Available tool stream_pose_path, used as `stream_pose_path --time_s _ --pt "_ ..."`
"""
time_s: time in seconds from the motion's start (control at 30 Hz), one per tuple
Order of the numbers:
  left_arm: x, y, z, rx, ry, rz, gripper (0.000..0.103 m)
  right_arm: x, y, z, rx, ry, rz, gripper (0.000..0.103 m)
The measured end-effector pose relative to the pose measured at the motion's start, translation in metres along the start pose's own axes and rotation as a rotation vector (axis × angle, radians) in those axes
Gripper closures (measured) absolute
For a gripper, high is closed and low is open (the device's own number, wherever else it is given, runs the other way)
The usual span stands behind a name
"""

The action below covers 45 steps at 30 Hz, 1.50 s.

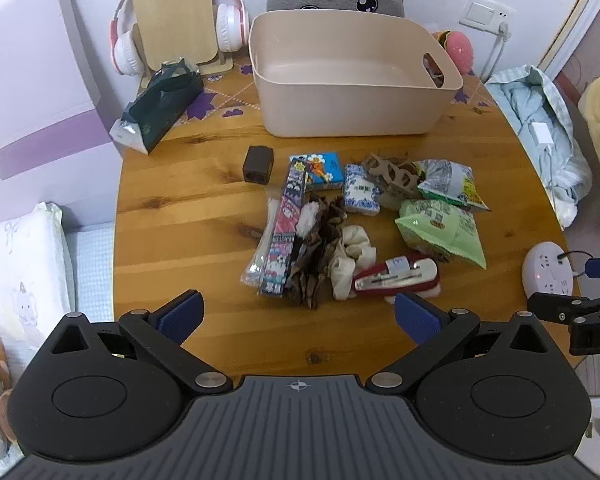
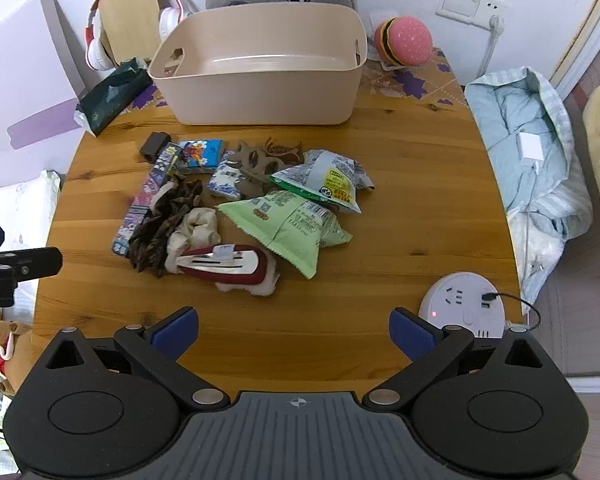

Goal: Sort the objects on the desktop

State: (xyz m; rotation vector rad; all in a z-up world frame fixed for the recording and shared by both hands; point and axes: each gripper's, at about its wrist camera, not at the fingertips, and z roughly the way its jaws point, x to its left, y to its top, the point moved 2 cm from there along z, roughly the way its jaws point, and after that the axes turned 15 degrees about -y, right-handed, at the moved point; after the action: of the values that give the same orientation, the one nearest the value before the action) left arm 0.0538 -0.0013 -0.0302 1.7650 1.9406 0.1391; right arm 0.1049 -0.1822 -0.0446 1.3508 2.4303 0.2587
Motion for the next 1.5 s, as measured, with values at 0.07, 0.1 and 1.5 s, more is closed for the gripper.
stream_pose_path --time_s 0.07,0.1,1.5 --pt "0.001 0.005 0.008 -0.016 0.030 -0.034 0.000 -0.003 0.005 0.009 0.008 0.001 -0.011 0.001" --pt "0.001 0.007 0.012 -0.018 0.041 -0.038 0.000 -0.004 0.008 0.014 0.015 0.001 -0.017 0.002" --pt "0.058 0.045 0.139 -0.105 0.181 -0.190 0.011 -0.016 0.101 0.153 -0.095 0.089 0.020 0.030"
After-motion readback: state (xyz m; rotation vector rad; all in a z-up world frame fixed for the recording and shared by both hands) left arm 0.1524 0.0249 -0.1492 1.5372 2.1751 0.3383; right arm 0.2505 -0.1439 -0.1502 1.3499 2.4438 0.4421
